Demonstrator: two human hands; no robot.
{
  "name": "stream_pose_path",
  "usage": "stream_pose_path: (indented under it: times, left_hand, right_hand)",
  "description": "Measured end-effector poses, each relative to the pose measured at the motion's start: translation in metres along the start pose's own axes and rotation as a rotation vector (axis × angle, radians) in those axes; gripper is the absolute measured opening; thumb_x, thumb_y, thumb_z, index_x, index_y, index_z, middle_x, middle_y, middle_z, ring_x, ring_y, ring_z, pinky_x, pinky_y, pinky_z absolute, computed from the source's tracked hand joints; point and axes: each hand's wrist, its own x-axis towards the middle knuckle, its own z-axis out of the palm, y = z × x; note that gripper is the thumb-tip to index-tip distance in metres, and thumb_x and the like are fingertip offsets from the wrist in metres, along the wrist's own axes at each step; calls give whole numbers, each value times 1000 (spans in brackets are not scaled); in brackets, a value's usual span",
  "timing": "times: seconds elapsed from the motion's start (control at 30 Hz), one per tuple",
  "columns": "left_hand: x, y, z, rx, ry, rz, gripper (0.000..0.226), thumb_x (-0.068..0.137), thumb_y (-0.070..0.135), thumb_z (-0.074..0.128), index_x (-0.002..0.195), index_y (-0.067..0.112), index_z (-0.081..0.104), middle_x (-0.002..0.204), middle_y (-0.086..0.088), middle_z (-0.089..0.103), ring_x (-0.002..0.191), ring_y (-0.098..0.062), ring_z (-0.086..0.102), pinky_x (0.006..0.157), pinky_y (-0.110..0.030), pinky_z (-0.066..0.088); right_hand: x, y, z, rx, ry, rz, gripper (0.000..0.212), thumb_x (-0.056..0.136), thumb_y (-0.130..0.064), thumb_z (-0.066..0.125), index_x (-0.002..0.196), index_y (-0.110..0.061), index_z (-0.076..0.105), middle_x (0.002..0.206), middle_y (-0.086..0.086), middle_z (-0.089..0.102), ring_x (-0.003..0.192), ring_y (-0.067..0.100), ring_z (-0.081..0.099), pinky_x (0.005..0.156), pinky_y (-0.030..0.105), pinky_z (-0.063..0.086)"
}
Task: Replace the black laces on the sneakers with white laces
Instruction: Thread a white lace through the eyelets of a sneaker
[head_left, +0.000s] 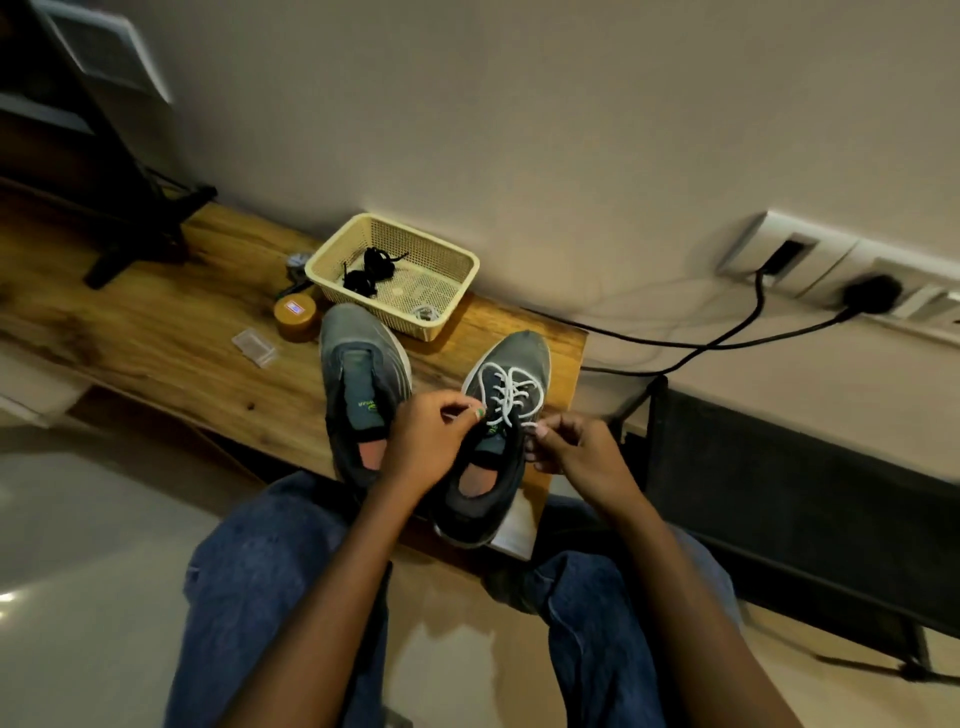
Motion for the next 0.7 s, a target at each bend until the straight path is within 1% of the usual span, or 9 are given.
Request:
stream_pose_path:
  times: [0.07, 0.17, 0.27, 0.33, 0.37, 0.5, 0.57, 0.63, 0.7]
  left_hand:
    - [-4, -2, 4, -3, 88, -2, 10, 85, 12, 69, 90, 8, 77, 87, -3, 74, 82, -13, 68, 73, -23, 50]
    - [-2, 0, 4, 19, 141, -26, 11, 86, 9, 67, 87, 3, 76, 85, -7, 74, 78, -17, 67, 70, -27, 49]
    - [-1, 0, -1, 18, 169, -66, 14, 92, 8, 60, 82, 3, 70, 79, -7, 70, 74, -19, 66, 60, -22, 48]
    - [-2, -2, -5, -64, 162, -125, 17, 94, 7, 57, 80, 9, 65, 79, -8, 68, 74, -23, 69, 61, -25, 54]
    - [-2, -3, -6, -73, 153, -137, 17, 94, 7, 57, 79, 10, 65, 79, -9, 69, 75, -24, 70, 63, -28, 55]
    - [-3, 1, -6, 88, 55, -108, 12, 89, 11, 64, 86, 4, 73, 84, -8, 71, 77, -20, 68, 66, -26, 49]
    - [-3, 2, -6, 139, 46, -96, 11, 88, 13, 66, 86, 5, 74, 83, -8, 72, 78, -20, 65, 66, -26, 45]
    - [-2, 4, -7, 139, 68, -111, 12, 89, 12, 62, 81, 7, 70, 80, -7, 70, 76, -22, 65, 64, -26, 43]
    - [-2, 3, -8, 37, 79, -163, 20, 92, 11, 57, 73, 13, 61, 74, -5, 69, 71, -22, 68, 64, -32, 50]
  right_hand:
    - [-3, -1, 2, 23, 26, 0, 16, 96, 0, 49, 95, 10, 61, 74, 15, 61, 60, 11, 60, 54, 16, 50]
    - [-7, -5, 1, 79, 63, 26, 15, 96, 0, 50, 87, 5, 62, 70, 12, 62, 53, 5, 61, 53, 16, 52]
    - [-9, -9, -2, 217, 135, 108, 20, 98, -1, 46, 81, 1, 57, 67, 12, 59, 50, 10, 60, 47, 18, 51]
    - [-11, -9, -7, 298, 186, 147, 22, 98, -1, 45, 78, 0, 55, 65, 12, 57, 48, 13, 60, 45, 19, 49]
    - [-11, -8, -8, 301, 188, 153, 20, 98, -1, 45, 80, 0, 55, 65, 12, 56, 49, 14, 59, 44, 20, 48]
    - [-13, -5, -6, 89, 122, 110, 15, 97, -9, 53, 85, -2, 60, 71, 11, 60, 57, 17, 57, 51, 24, 48]
    - [-14, -8, -3, 35, 100, 51, 16, 96, -10, 54, 84, -2, 61, 70, 10, 61, 56, 15, 56, 52, 20, 46]
    - [-15, -10, -2, 64, 133, 22, 18, 97, -9, 52, 82, -4, 61, 66, 8, 61, 54, 13, 55, 48, 14, 44]
    - [-15, -9, -4, 136, 176, 35, 18, 97, -10, 51, 84, -6, 63, 66, 8, 61, 51, 11, 56, 46, 12, 43]
